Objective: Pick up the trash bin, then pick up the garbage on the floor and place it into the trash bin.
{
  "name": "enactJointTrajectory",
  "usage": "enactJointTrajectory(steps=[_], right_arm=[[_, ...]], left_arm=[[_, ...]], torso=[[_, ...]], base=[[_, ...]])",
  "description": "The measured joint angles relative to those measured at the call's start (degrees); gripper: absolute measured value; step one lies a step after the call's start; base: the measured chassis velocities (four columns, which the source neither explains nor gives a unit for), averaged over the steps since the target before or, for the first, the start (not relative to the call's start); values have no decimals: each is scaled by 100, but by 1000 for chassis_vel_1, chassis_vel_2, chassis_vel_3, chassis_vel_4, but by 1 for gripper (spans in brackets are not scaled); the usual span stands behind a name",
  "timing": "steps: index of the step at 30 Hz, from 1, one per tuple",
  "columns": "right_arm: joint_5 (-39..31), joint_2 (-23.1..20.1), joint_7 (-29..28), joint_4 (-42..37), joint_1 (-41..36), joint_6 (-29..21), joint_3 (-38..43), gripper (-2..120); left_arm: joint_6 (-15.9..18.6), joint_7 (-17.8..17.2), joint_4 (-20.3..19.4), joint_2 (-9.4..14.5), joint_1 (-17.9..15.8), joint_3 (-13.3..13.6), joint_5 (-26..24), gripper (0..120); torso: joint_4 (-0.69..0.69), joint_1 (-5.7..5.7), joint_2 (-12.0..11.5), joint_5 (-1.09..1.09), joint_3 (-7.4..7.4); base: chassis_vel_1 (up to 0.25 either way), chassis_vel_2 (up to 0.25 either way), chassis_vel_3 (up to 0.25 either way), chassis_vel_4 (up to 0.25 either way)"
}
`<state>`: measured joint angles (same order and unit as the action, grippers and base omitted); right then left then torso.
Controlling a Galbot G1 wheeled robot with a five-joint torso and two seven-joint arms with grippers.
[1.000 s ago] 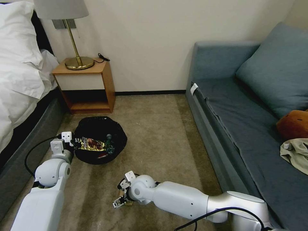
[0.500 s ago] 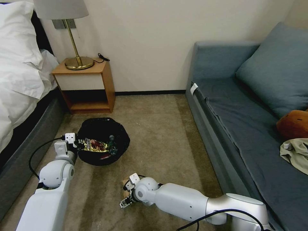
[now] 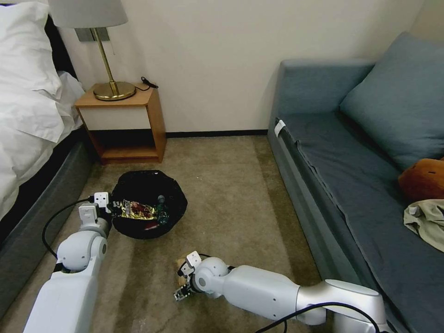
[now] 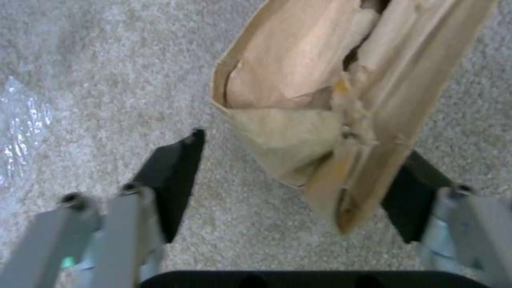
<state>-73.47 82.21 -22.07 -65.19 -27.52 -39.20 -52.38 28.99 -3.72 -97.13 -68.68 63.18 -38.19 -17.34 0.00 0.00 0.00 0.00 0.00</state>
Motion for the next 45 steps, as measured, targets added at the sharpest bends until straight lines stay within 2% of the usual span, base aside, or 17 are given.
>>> enactJointTrajectory(steps=[3,4,8,9,10,12,14,15,17,25,38,41,44,45], right_arm=[[-1,-13,16,0,2,-7,1,51],[-1,-13,16,0,2,-7,1,51],[-4,-51,21,-18,8,-9,7,36],[-4,-51,21,-18,8,-9,7,36],[-4,-71,23,-41,9,-10,8,28],[-4,-81,24,-54,9,-10,9,25],[-5,-92,28,-66,10,-10,9,15],[-5,-92,28,-66,10,-10,9,15],[-4,-98,32,-76,7,-10,16,3],[4,-164,32,-229,7,-7,54,0],[-151,-592,-235,-941,213,-5,350,0],[-264,-985,-298,-1183,479,-51,528,0],[-276,-1129,-297,-1240,592,-58,564,0],[-281,-1371,-279,-1322,776,-59,634,0]], left_arm=[[-7,7,34,-1,-24,12,-8,2],[-7,7,34,-1,-24,12,-8,2],[-15,9,50,-4,-34,15,-13,2],[-15,9,50,-4,-34,15,-13,2],[-23,9,65,-9,-36,15,-13,2],[-26,9,70,-12,-36,14,-14,2],[-36,11,84,-26,-37,15,-13,2],[-36,11,84,-26,-37,15,-13,2],[-41,12,92,-39,-41,15,-10,2],[-42,15,105,-44,-43,19,1,2],[-42,25,134,75,-37,-42,-62,2],[-42,25,177,123,-54,-46,-99,2],[-42,24,185,128,-62,-41,-101,2],[-37,26,194,131,-77,-20,-104,2]], torso=[[0,0,0,0,0],[0,0,0,0,0],[0,0,0,0,0],[0,0,0,0,0],[0,0,0,0,0],[0,0,0,0,0],[0,0,0,0,0],[0,0,0,0,0],[0,0,0,0,0],[0,0,0,0,0],[1,0,-1,1,0],[1,0,-1,1,0],[0,0,-2,1,0],[0,0,-1,1,0]], base=[[0,0,0,0],[0,0,0,0],[0,0,0,0],[0,0,0,0],[0,0,0,0],[0,0,0,0],[0,0,0,0],[0,0,0,0],[0,0,0,0],[0,0,0,0],[0,0,0,0],[0,0,0,0],[0,0,0,0],[0,0,0,0]])
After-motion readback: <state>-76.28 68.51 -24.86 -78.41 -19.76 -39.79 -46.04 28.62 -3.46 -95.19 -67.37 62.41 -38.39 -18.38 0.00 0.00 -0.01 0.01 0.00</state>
